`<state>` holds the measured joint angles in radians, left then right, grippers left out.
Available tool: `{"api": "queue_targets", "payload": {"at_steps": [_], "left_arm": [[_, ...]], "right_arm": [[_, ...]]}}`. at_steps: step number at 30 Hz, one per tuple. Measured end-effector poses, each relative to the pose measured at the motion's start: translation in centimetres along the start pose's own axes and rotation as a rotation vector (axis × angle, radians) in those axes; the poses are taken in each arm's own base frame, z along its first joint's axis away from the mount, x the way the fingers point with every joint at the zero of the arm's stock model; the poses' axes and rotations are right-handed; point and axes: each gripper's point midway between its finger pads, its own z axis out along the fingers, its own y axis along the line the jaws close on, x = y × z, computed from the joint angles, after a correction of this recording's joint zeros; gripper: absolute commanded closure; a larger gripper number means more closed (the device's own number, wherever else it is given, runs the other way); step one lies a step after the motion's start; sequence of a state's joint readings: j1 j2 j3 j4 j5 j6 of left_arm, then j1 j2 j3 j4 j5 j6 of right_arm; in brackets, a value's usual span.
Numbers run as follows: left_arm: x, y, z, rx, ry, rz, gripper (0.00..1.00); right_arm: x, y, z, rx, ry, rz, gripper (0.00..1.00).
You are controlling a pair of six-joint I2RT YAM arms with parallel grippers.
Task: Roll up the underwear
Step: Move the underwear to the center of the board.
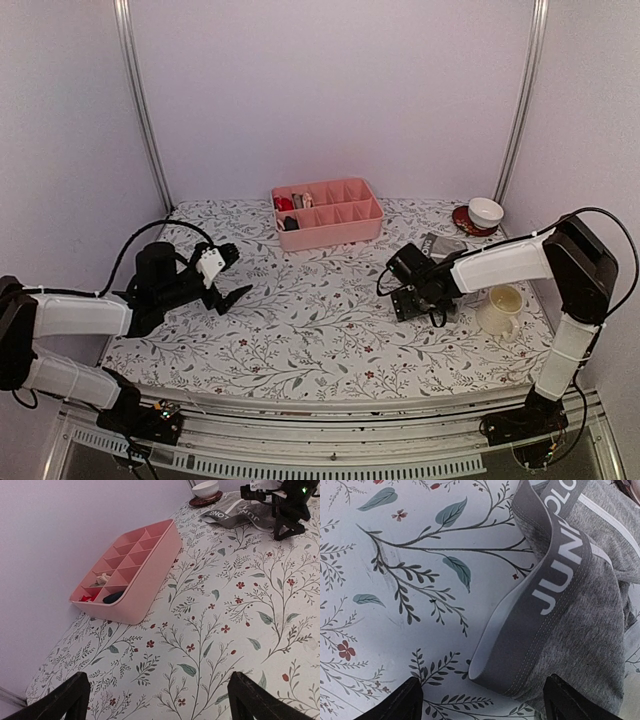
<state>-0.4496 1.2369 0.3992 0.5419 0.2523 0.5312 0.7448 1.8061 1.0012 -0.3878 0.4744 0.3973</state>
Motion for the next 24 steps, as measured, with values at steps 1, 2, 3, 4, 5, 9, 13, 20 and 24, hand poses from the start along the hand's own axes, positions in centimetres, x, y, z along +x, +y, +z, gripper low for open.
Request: {"api": "queue_targets", "payload": {"at_steps": [1, 2, 3, 4, 5, 9, 13, 20, 24], "left_arm": [[0.0, 0.0, 0.0, 0.0, 0.001, 0.0, 0.02], [0.0, 0.0, 0.0, -0.001, 0.0, 0.0, 0.01], [0.0, 0.0, 0.0, -0.001, 0.001, 0.0, 0.01], [0.0, 0.0, 0.0, -0.001, 0.0, 0.001, 0.01], [0.0, 0.0, 0.0, 0.0, 0.0, 0.001, 0.01], [0.0, 0.0, 0.0, 0.001, 0.0, 0.001, 0.02], [0.0, 0.0, 0.0, 0.0, -0.001, 0.001, 0.01], [-0.6, 0.3, -0.3, -0.01, -0.017, 0.006, 0.02], [-0.6, 0.3, -0.3, -0.009, -0.017, 0.005, 0.01]], "right_arm": [[0.0, 0.0, 0.0, -0.002, -0.001, 0.001, 0.18], [0.0, 0.1, 0.1, -0.005, -0.005, 0.006, 0.19], [0.0, 0.1, 0.1, -0.007, -0.009, 0.01, 0.19], [0.0, 0.2, 0.2, -0.009, -0.014, 0.016, 0.2], [-0.1, 0.2, 0.2, -0.009, -0.017, 0.017, 0.23], [-0.1, 0.2, 0.3, -0.007, -0.023, 0.019, 0.32], [-0.5, 0.3, 0.7, 0.005, -0.033, 0.023, 0.48], [-0.8, -0.1, 1.1, 0.043, -0.043, 0.033, 0.63], [-0.5, -0.6, 1.1, 0.073, -0.032, 0.04, 0.92]]}}
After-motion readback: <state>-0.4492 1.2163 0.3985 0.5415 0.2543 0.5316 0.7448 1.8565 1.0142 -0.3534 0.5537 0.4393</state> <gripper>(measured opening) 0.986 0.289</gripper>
